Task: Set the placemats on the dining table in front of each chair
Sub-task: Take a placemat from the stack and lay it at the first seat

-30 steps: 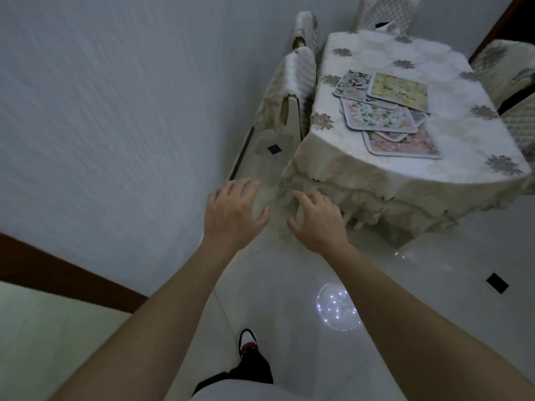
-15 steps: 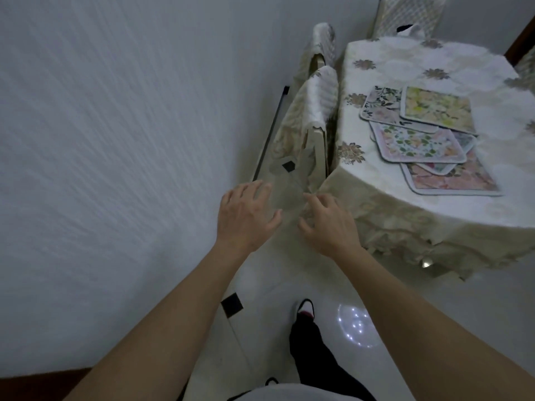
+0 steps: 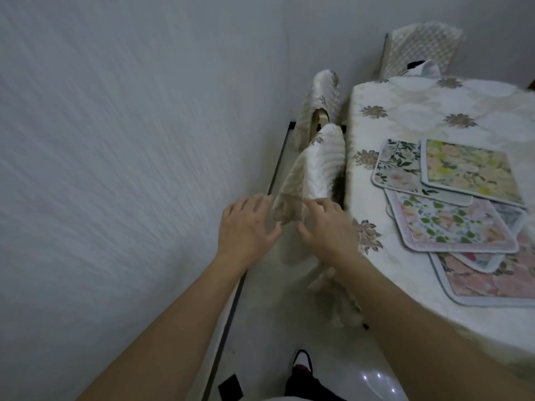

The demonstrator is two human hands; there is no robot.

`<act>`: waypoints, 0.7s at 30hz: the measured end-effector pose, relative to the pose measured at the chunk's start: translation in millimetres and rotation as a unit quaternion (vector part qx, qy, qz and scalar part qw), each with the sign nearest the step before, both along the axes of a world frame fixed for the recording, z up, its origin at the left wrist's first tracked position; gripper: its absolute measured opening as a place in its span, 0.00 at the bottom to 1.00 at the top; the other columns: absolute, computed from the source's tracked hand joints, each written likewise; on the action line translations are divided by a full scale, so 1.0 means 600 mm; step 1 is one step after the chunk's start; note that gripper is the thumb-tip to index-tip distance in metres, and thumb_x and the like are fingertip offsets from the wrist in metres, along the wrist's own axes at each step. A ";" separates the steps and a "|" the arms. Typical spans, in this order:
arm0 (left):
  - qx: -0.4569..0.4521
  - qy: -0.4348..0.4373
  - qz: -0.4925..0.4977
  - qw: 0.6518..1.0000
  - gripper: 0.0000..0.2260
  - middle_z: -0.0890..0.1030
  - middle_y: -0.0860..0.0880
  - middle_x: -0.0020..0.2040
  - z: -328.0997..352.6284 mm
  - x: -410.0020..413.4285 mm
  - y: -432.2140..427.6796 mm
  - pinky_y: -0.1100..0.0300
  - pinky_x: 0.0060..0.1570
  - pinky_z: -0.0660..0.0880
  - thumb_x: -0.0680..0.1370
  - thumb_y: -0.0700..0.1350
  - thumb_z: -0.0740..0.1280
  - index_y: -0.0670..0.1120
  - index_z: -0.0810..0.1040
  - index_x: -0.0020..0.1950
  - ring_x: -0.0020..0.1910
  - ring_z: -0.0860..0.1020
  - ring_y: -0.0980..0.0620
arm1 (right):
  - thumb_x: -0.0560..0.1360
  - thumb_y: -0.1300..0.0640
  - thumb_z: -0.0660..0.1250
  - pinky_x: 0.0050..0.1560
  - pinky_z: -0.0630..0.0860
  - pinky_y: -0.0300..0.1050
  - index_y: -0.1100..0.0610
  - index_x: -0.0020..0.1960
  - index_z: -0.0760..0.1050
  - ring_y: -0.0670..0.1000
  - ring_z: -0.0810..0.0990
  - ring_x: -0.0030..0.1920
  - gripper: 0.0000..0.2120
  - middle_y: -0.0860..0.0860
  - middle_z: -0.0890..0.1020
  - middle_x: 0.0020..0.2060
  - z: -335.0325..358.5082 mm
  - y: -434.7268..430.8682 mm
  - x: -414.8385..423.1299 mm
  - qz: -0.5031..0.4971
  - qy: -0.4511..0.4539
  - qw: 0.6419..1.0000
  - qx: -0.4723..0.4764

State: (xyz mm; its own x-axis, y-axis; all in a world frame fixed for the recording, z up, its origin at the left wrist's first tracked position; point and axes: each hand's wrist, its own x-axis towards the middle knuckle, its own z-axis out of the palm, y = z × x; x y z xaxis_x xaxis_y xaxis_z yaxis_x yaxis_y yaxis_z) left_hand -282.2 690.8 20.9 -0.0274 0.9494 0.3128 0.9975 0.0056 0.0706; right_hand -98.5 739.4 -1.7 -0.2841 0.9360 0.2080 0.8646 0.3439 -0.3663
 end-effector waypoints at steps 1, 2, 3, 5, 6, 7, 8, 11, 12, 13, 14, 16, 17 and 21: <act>0.001 0.007 0.001 1.000 0.27 0.76 0.50 0.66 0.004 -0.003 0.028 0.50 0.60 0.71 0.75 0.62 0.58 0.51 0.70 0.70 0.63 0.74 0.48 | 0.72 0.44 0.62 0.59 0.73 0.55 0.48 0.66 0.69 0.56 0.74 0.61 0.23 0.52 0.76 0.61 0.004 0.031 -0.001 -0.001 0.004 1.000 0.005; -0.002 0.010 0.002 1.000 0.27 0.76 0.50 0.66 0.007 -0.007 0.056 0.49 0.61 0.71 0.75 0.62 0.58 0.51 0.70 0.70 0.63 0.73 0.48 | 0.73 0.44 0.62 0.59 0.73 0.55 0.49 0.66 0.70 0.56 0.74 0.61 0.22 0.53 0.76 0.61 0.006 0.060 -0.002 0.001 0.008 1.000 0.006; -0.006 0.010 0.005 1.000 0.27 0.76 0.49 0.66 0.008 -0.012 0.081 0.49 0.61 0.70 0.75 0.62 0.58 0.51 0.70 0.70 0.64 0.73 0.48 | 0.73 0.44 0.62 0.59 0.73 0.55 0.49 0.66 0.70 0.56 0.74 0.61 0.22 0.53 0.76 0.61 0.007 0.087 -0.003 0.003 0.010 1.000 0.003; -0.017 0.006 0.010 1.000 0.27 0.76 0.49 0.67 0.007 -0.020 0.119 0.49 0.61 0.71 0.75 0.62 0.59 0.51 0.70 0.70 0.64 0.73 0.48 | 0.73 0.43 0.62 0.60 0.72 0.56 0.50 0.66 0.70 0.57 0.73 0.62 0.23 0.53 0.76 0.61 0.005 0.128 -0.007 0.007 0.003 1.000 -0.010; -0.016 0.008 0.010 1.000 0.27 0.76 0.49 0.67 0.007 -0.024 0.135 0.49 0.61 0.71 0.75 0.62 0.58 0.51 0.70 0.70 0.64 0.73 0.47 | 0.73 0.43 0.62 0.60 0.72 0.56 0.50 0.66 0.70 0.57 0.73 0.62 0.23 0.53 0.75 0.62 0.004 0.144 -0.011 0.008 -0.001 1.000 -0.013; -0.011 0.012 0.009 1.000 0.27 0.76 0.48 0.66 0.007 -0.028 0.151 0.48 0.61 0.71 0.75 0.62 0.58 0.50 0.70 0.70 0.64 0.73 0.47 | 0.73 0.43 0.62 0.60 0.72 0.56 0.50 0.66 0.69 0.57 0.73 0.62 0.23 0.53 0.75 0.62 0.002 0.161 -0.016 0.009 -0.005 1.000 -0.013; -0.005 0.012 0.008 1.000 0.27 0.76 0.48 0.66 0.008 -0.034 0.170 0.48 0.61 0.71 0.75 0.62 0.58 0.50 0.70 0.70 0.64 0.73 0.47 | 0.73 0.43 0.62 0.60 0.72 0.56 0.50 0.66 0.69 0.57 0.73 0.62 0.23 0.53 0.75 0.62 0.000 0.178 -0.022 0.011 -0.007 1.000 -0.012; -0.002 0.003 0.008 1.000 0.26 0.76 0.48 0.65 0.007 -0.053 0.223 0.47 0.61 0.72 0.75 0.61 0.58 0.49 0.70 0.69 0.63 0.73 0.47 | 0.74 0.43 0.61 0.60 0.72 0.56 0.49 0.65 0.69 0.56 0.73 0.62 0.21 0.53 0.76 0.61 -0.010 0.227 -0.039 0.014 -0.009 1.000 -0.022; -0.007 0.003 0.009 1.000 0.27 0.76 0.48 0.66 0.004 -0.059 0.240 0.48 0.61 0.71 0.75 0.61 0.57 0.49 0.70 0.69 0.63 0.73 0.47 | 0.74 0.42 0.60 0.60 0.72 0.56 0.49 0.65 0.69 0.56 0.73 0.62 0.21 0.52 0.76 0.61 -0.014 0.240 -0.045 0.015 -0.011 0.999 -0.028; -0.012 0.002 0.009 1.000 0.27 0.76 0.48 0.66 0.000 -0.065 0.257 0.48 0.61 0.71 0.75 0.62 0.57 0.50 0.70 0.70 0.64 0.73 0.47 | 0.74 0.42 0.60 0.60 0.72 0.56 0.48 0.65 0.68 0.56 0.73 0.62 0.21 0.52 0.75 0.61 -0.019 0.252 -0.049 0.017 -0.014 0.999 -0.034; -0.017 0.001 0.009 1.000 0.27 0.75 0.48 0.67 -0.006 -0.072 0.276 0.48 0.61 0.71 0.75 0.62 0.56 0.50 0.70 0.70 0.64 0.73 0.47 | 0.75 0.43 0.60 0.61 0.72 0.56 0.48 0.66 0.68 0.56 0.73 0.62 0.21 0.52 0.75 0.62 -0.024 0.265 -0.054 0.017 -0.015 0.999 -0.039; -0.025 -0.003 0.007 1.000 0.28 0.75 0.49 0.68 -0.018 -0.085 0.319 0.49 0.62 0.70 0.75 0.63 0.56 0.51 0.69 0.71 0.65 0.72 0.48 | 0.75 0.43 0.59 0.62 0.71 0.54 0.49 0.65 0.68 0.55 0.73 0.62 0.21 0.52 0.75 0.62 -0.032 0.298 -0.060 0.014 -0.022 0.999 -0.046; -0.027 -0.006 0.003 1.000 0.28 0.74 0.49 0.68 -0.023 -0.091 0.342 0.49 0.63 0.70 0.75 0.63 0.56 0.51 0.69 0.71 0.65 0.72 0.48 | 0.76 0.42 0.58 0.62 0.71 0.53 0.50 0.65 0.69 0.55 0.73 0.62 0.21 0.52 0.75 0.62 -0.037 0.318 -0.063 0.009 -0.027 0.998 -0.048; -0.026 -0.015 -0.021 0.999 0.28 0.74 0.49 0.67 -0.032 -0.114 0.450 0.48 0.63 0.70 0.75 0.62 0.56 0.51 0.68 0.71 0.65 0.72 0.48 | 0.78 0.40 0.54 0.61 0.71 0.53 0.49 0.67 0.69 0.55 0.73 0.63 0.23 0.52 0.75 0.63 -0.049 0.410 -0.077 -0.033 -0.027 0.998 -0.049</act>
